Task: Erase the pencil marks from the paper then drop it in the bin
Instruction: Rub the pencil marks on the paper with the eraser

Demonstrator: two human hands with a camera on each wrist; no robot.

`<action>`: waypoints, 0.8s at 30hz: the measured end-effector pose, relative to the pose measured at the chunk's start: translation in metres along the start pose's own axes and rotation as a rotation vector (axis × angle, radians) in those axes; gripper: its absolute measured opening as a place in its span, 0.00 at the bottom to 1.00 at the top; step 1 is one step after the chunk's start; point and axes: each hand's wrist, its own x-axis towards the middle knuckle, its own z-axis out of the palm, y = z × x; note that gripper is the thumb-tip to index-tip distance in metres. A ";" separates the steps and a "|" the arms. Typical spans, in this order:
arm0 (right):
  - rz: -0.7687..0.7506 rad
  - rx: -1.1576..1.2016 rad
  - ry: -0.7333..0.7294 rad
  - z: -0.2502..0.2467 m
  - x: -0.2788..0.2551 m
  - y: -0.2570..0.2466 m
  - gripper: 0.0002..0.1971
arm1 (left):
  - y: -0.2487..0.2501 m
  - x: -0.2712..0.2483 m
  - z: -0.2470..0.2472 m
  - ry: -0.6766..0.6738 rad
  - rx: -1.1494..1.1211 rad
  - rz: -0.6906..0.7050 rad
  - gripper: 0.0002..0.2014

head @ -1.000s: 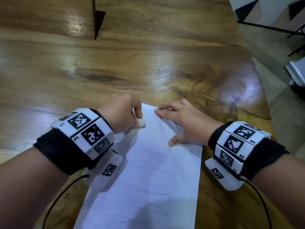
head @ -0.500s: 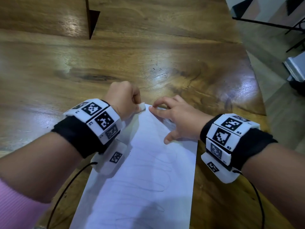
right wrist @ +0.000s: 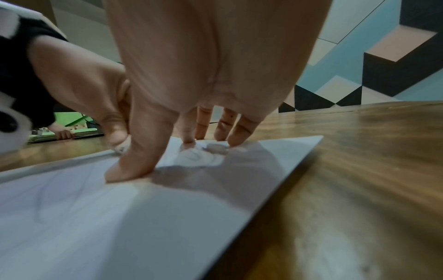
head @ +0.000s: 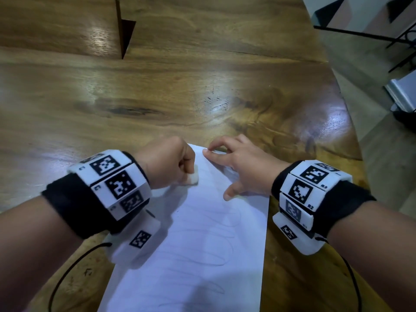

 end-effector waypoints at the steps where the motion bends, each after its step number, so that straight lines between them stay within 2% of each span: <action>1: 0.002 0.005 0.001 0.000 0.000 0.000 0.48 | 0.001 0.004 -0.003 0.049 0.004 -0.004 0.05; 3: 0.007 0.009 0.006 0.001 0.000 0.000 0.48 | 0.006 0.015 -0.009 0.202 0.023 -0.021 0.03; 5: 0.011 0.006 0.007 0.001 0.001 0.000 0.48 | 0.008 0.017 -0.008 0.235 0.043 -0.006 0.03; 7: 0.010 0.004 0.004 0.001 0.001 0.001 0.48 | 0.003 0.008 -0.001 0.116 0.057 0.057 0.05; 9: 0.011 0.007 0.005 0.002 0.001 0.001 0.48 | 0.000 0.000 0.001 -0.045 0.061 0.057 0.08; 10: 0.012 0.010 0.005 0.002 0.001 0.002 0.48 | 0.000 0.002 0.000 -0.056 0.047 0.040 0.08; 11: 0.013 0.014 0.004 0.002 0.001 0.001 0.48 | 0.000 0.006 -0.002 -0.003 0.023 0.023 0.07; 13: 0.019 0.015 0.002 0.002 0.001 0.001 0.48 | 0.006 0.016 -0.005 0.186 0.005 -0.019 0.05; 15: 0.022 0.015 -0.001 0.001 0.002 0.001 0.49 | 0.012 0.016 0.000 0.263 0.013 -0.033 0.04; 16: 0.020 0.015 0.000 0.002 0.002 0.000 0.49 | 0.011 0.013 0.004 0.232 0.006 -0.024 0.05; 19: 0.021 0.011 -0.002 0.002 0.001 0.001 0.49 | 0.010 0.002 0.008 0.031 -0.009 -0.004 0.10; 20: 0.024 0.008 -0.006 0.002 0.001 0.000 0.49 | 0.011 0.003 0.005 0.040 -0.017 -0.011 0.08; 23: 0.035 -0.007 -0.015 0.001 0.001 -0.001 0.49 | 0.016 0.014 -0.002 0.267 -0.001 -0.043 0.02; 24: 0.038 -0.010 -0.015 0.001 0.001 -0.002 0.49 | 0.018 0.014 -0.001 0.282 0.019 -0.032 0.03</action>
